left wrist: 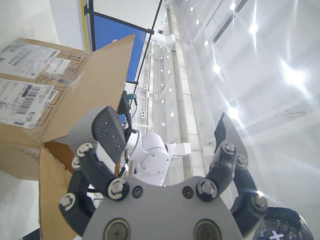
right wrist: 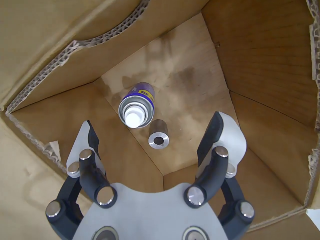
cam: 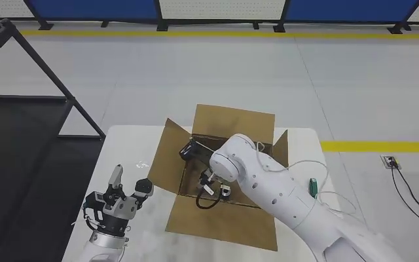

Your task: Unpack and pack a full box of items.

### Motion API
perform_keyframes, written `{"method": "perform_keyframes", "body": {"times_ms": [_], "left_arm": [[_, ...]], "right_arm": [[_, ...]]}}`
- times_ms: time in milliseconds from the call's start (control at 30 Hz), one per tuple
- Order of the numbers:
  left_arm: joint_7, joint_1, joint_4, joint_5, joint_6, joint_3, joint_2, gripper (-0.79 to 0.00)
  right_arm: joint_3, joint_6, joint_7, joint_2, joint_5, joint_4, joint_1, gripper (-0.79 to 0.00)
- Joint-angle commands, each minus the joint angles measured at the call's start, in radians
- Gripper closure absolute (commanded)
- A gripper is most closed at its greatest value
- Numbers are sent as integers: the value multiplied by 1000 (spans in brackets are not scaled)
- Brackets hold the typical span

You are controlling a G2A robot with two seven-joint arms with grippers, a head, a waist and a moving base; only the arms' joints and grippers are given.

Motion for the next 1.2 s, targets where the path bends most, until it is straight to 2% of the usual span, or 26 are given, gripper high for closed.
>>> {"method": "perform_keyframes", "body": {"times_ms": [0, 100, 267, 333, 400, 633, 800, 1000, 1167], "left_arm": [[0, 0, 0, 0, 0, 0, 0, -785], [0, 0, 0, 0, 0, 0, 0, -785], [0, 0, 0, 0, 0, 0, 0, -785], [0, 0, 0, 0, 0, 0, 0, -785], [0, 0, 0, 0, 0, 0, 0, -785], [0, 0, 0, 0, 0, 0, 0, -785], [0, 0, 0, 0, 0, 0, 0, -785], [0, 0, 0, 0, 0, 0, 0, -785], [0, 0, 0, 0, 0, 0, 0, -785]], "right_arm": [[-9, -3, -11, -12, 11, 29, 3, -785], [-21, -6, -23, -29, 21, 73, 8, -785], [-31, -18, -39, -53, 41, 129, 12, -733], [-31, -18, -48, -60, 47, 145, 9, -517], [-30, -19, -55, -65, 49, 156, 8, -379], [-22, -21, -58, -77, 49, 179, 4, -225], [-10, -17, -60, -80, 40, 169, 1, 0], [27, 30, -45, -61, -23, 76, -4, 0], [106, 104, 20, -13, -129, -118, -44, 0]]}}
